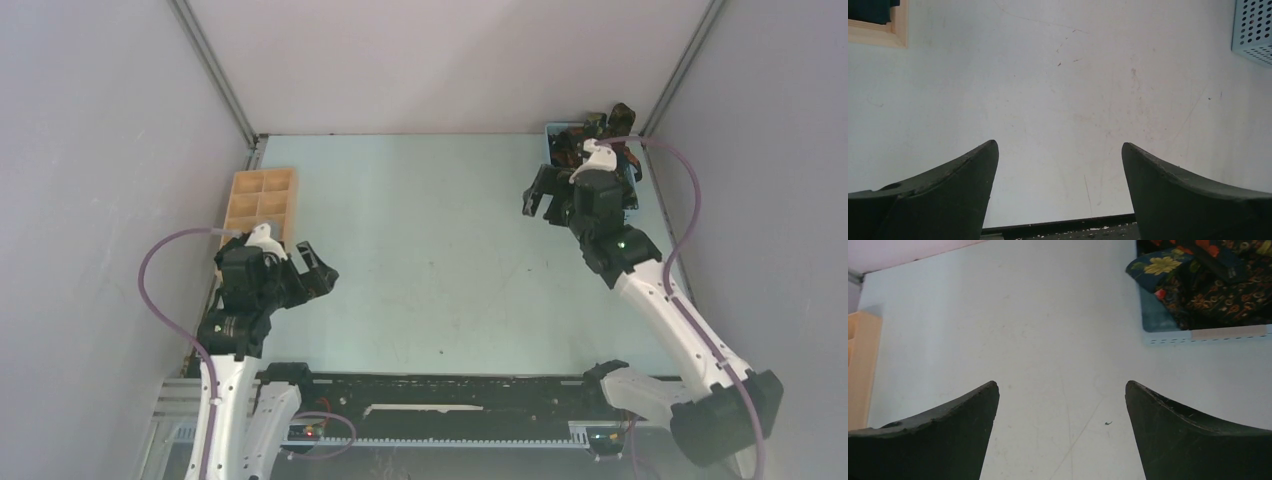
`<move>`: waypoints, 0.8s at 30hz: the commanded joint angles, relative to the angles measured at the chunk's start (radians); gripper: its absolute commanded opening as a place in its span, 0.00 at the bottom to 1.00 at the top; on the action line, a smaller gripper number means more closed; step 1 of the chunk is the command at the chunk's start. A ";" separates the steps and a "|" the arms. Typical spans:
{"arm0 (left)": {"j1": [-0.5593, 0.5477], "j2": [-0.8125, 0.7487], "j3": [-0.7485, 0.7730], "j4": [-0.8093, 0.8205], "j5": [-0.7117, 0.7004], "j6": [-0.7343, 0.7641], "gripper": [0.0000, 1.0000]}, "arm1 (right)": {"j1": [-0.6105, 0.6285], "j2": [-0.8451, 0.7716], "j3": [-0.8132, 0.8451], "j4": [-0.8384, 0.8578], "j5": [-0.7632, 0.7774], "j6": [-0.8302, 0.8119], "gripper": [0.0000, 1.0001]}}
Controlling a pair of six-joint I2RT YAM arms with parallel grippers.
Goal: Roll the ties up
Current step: Pick up the tie from the storage box.
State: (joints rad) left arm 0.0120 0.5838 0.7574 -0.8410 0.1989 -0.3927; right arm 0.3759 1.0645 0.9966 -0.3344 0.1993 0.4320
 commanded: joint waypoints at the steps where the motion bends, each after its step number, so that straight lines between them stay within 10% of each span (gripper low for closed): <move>1: -0.003 0.014 0.001 0.018 0.042 -0.017 1.00 | -0.057 0.090 0.117 0.005 0.025 -0.033 1.00; 24: -0.004 0.000 -0.021 0.027 0.058 -0.020 1.00 | -0.367 0.922 1.009 -0.326 0.069 -0.015 0.97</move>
State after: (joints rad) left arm 0.0120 0.5838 0.7448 -0.8360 0.2470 -0.4030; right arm 0.0200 1.8618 1.8458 -0.5766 0.2501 0.4202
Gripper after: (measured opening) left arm 0.996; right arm 0.968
